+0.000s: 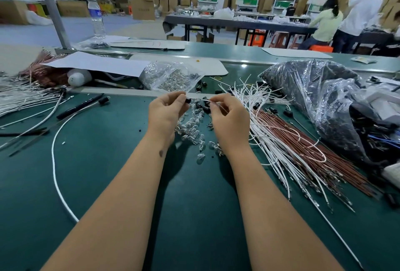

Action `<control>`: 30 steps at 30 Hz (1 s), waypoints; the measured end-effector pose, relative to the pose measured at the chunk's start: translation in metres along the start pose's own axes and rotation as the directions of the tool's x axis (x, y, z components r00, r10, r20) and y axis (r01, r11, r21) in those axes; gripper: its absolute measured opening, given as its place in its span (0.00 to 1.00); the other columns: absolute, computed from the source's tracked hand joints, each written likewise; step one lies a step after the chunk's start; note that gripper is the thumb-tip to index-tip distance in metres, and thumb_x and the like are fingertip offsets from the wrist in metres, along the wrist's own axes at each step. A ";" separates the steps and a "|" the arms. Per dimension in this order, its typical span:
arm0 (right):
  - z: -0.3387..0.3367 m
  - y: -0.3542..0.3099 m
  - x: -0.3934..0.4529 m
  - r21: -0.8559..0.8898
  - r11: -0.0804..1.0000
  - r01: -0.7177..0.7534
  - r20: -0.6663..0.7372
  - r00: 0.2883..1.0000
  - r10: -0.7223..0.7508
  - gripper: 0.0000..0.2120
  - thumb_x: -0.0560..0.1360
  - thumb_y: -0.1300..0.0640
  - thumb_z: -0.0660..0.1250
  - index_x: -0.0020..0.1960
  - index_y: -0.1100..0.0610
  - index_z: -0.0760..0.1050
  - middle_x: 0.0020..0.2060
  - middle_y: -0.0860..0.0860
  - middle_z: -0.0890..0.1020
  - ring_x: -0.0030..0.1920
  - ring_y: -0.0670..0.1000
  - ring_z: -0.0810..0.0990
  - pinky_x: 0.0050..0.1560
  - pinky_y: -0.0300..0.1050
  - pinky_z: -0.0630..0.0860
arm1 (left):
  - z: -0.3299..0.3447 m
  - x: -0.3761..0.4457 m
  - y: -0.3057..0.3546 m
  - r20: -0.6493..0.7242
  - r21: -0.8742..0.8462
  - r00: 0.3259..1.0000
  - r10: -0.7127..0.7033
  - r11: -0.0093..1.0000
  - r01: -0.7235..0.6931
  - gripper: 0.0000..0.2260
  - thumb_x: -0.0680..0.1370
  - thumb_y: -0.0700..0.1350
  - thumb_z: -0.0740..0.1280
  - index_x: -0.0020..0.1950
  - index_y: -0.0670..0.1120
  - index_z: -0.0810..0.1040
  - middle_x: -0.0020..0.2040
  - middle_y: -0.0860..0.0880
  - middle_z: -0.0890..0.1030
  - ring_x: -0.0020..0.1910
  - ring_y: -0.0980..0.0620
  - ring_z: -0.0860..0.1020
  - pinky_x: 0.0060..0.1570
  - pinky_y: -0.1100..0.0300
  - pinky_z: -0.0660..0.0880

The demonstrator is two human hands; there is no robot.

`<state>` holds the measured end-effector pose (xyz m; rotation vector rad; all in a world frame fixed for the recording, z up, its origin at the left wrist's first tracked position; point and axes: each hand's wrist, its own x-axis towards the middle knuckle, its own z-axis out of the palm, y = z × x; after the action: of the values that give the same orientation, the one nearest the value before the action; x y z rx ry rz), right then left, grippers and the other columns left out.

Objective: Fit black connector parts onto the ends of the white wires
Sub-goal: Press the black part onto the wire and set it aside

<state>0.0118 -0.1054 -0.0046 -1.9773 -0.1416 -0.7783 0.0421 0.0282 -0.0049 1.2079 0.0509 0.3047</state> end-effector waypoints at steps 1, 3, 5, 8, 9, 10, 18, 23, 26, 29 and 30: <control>0.000 0.000 0.000 -0.001 1.000 0.007 -0.005 1.000 -0.007 0.04 0.77 0.59 0.67 0.48 0.52 0.79 0.43 0.48 0.81 0.40 0.45 0.78 0.40 0.38 0.75 | 0.000 0.000 0.001 0.016 -0.126 0.999 -0.050 0.991 0.052 0.05 0.76 0.33 0.68 0.42 0.42 0.80 0.35 0.49 0.83 0.35 0.55 0.81 0.38 0.68 0.77; 0.001 0.000 -0.001 0.004 1.000 0.017 -0.010 1.000 -0.017 0.04 0.77 0.58 0.66 0.47 0.51 0.78 0.41 0.48 0.81 0.39 0.45 0.78 0.38 0.40 0.74 | 0.000 -0.001 0.003 0.053 -0.229 0.995 -0.084 0.969 0.094 0.04 0.74 0.32 0.69 0.41 0.40 0.79 0.34 0.48 0.84 0.34 0.54 0.82 0.38 0.67 0.78; 0.001 0.000 -0.001 0.004 1.000 0.024 -0.024 0.999 -0.024 0.04 0.77 0.58 0.66 0.46 0.50 0.78 0.39 0.47 0.81 0.37 0.45 0.77 0.37 0.39 0.73 | 0.001 -0.002 0.003 0.081 -0.243 0.993 -0.083 0.965 0.100 0.04 0.73 0.31 0.69 0.41 0.40 0.79 0.34 0.47 0.84 0.36 0.52 0.83 0.40 0.66 0.79; 0.000 -0.001 -0.002 -0.003 1.000 0.026 -0.042 0.999 -0.026 0.04 0.77 0.58 0.66 0.46 0.50 0.78 0.39 0.45 0.80 0.37 0.44 0.77 0.36 0.38 0.72 | 0.002 -0.005 0.004 0.096 -0.239 0.991 -0.091 0.965 0.112 0.05 0.73 0.30 0.69 0.40 0.39 0.79 0.34 0.46 0.84 0.36 0.52 0.83 0.41 0.66 0.79; 0.000 -0.001 -0.002 -0.010 1.000 0.027 -0.041 0.999 -0.028 0.04 0.77 0.58 0.66 0.46 0.50 0.78 0.39 0.46 0.80 0.37 0.44 0.77 0.36 0.38 0.72 | 0.002 -0.005 0.004 0.100 -0.236 0.990 -0.094 0.965 0.116 0.05 0.73 0.30 0.69 0.40 0.38 0.79 0.34 0.46 0.84 0.36 0.51 0.83 0.40 0.66 0.79; 0.000 -0.001 -0.002 -0.023 0.999 0.029 -0.032 0.999 -0.030 0.04 0.77 0.58 0.66 0.46 0.51 0.78 0.39 0.46 0.81 0.37 0.44 0.77 0.37 0.38 0.72 | 0.002 -0.006 0.004 0.106 -0.232 0.990 -0.096 0.965 0.118 0.05 0.73 0.30 0.69 0.41 0.38 0.79 0.34 0.46 0.83 0.35 0.51 0.83 0.40 0.66 0.79; 0.000 -0.002 -0.004 -0.150 0.984 0.099 0.048 0.995 -0.093 0.06 0.77 0.60 0.66 0.50 0.53 0.80 0.44 0.48 0.82 0.40 0.48 0.78 0.41 0.44 0.76 | 0.003 -0.007 0.004 0.094 -0.227 0.991 -0.096 0.967 0.116 0.04 0.73 0.32 0.69 0.41 0.39 0.80 0.34 0.47 0.84 0.34 0.53 0.83 0.40 0.66 0.80; -0.001 0.000 -0.003 -0.313 0.929 0.195 0.020 0.980 -0.199 0.07 0.76 0.63 0.65 0.50 0.55 0.81 0.44 0.50 0.81 0.37 0.49 0.74 0.33 0.39 0.65 | 0.002 -0.009 0.004 0.114 -0.158 0.991 -0.071 0.983 0.089 0.01 0.73 0.35 0.71 0.42 0.39 0.80 0.34 0.48 0.84 0.34 0.54 0.82 0.39 0.66 0.79; -0.001 0.000 -0.003 -0.300 0.929 0.217 0.036 0.976 -0.216 0.08 0.76 0.63 0.65 0.49 0.55 0.81 0.42 0.51 0.81 0.37 0.51 0.75 0.34 0.42 0.69 | 0.001 -0.008 0.004 0.110 -0.098 0.993 -0.051 0.993 0.062 0.02 0.73 0.37 0.72 0.43 0.40 0.80 0.34 0.48 0.83 0.33 0.54 0.81 0.39 0.66 0.79; 0.000 0.000 -0.003 -0.281 0.934 0.220 0.052 0.976 -0.214 0.07 0.76 0.63 0.65 0.49 0.55 0.81 0.42 0.51 0.80 0.39 0.52 0.75 0.35 0.44 0.71 | -0.001 -0.008 0.003 0.115 -0.048 0.993 -0.033 0.998 0.039 0.03 0.73 0.38 0.72 0.42 0.41 0.80 0.32 0.49 0.83 0.32 0.55 0.81 0.38 0.67 0.78; 0.000 0.000 -0.003 -0.274 0.937 0.219 0.045 0.976 -0.215 0.07 0.76 0.63 0.65 0.48 0.55 0.81 0.41 0.51 0.80 0.38 0.52 0.75 0.35 0.43 0.69 | -0.001 -0.007 0.003 0.125 -0.029 0.992 -0.027 0.999 0.030 0.03 0.73 0.38 0.72 0.42 0.41 0.80 0.32 0.49 0.83 0.32 0.55 0.81 0.38 0.67 0.78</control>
<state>0.0095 -0.1046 -0.0065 -2.2591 -0.2762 -0.9692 0.0342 0.0280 -0.0037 1.1928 -0.0448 0.2039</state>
